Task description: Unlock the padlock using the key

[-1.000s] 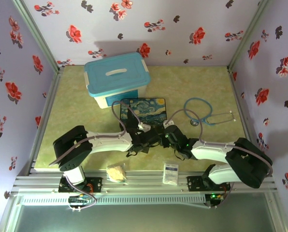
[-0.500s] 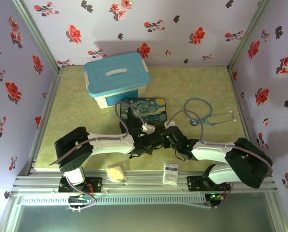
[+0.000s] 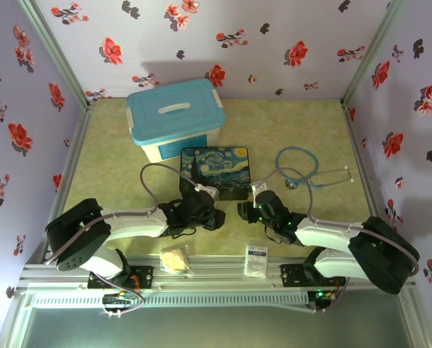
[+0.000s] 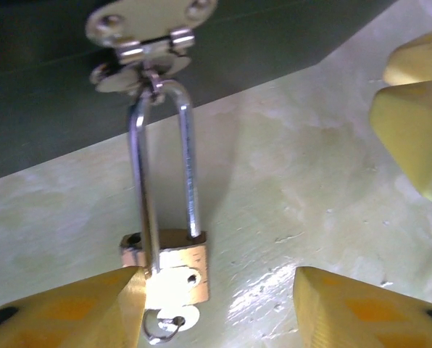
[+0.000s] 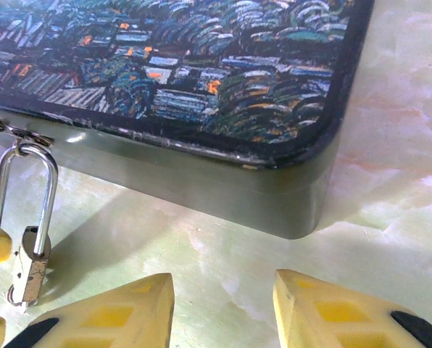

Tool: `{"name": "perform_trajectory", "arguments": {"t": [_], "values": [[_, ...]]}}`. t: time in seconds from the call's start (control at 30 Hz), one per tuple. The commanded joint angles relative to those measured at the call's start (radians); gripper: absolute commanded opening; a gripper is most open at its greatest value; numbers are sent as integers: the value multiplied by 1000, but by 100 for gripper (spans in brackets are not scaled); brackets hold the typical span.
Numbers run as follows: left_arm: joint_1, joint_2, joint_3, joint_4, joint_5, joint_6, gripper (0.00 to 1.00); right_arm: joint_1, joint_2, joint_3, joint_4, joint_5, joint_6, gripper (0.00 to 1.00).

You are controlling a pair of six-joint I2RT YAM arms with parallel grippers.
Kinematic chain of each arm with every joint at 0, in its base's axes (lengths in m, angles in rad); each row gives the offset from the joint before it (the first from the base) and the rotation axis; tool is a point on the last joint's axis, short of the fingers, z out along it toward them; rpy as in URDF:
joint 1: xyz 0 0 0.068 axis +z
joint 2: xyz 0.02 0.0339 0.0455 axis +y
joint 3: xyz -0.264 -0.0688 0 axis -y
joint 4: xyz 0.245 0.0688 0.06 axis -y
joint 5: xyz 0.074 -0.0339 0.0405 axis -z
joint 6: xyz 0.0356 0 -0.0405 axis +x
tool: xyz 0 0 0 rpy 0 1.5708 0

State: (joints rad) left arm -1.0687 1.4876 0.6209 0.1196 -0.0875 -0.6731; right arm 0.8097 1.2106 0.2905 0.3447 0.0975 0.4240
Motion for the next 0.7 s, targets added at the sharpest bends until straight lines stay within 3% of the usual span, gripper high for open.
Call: {"name": "perform_trajectory", "arguments": {"t": [0.0, 0.33, 0.47, 0.67], "values": [[27, 5, -51, 176, 56, 57, 54, -6, -14, -20, 20, -7, 13, 41], [18, 73, -32, 127, -13, 74, 48, -6, 3, -19, 26, -4, 9, 41], [-38, 72, 27, -12, -172, 40, 42, -6, 4, -22, 28, 4, 9, 41], [-92, 39, 62, -118, -366, -55, 43, -7, 4, -21, 24, 19, 10, 41]]}}
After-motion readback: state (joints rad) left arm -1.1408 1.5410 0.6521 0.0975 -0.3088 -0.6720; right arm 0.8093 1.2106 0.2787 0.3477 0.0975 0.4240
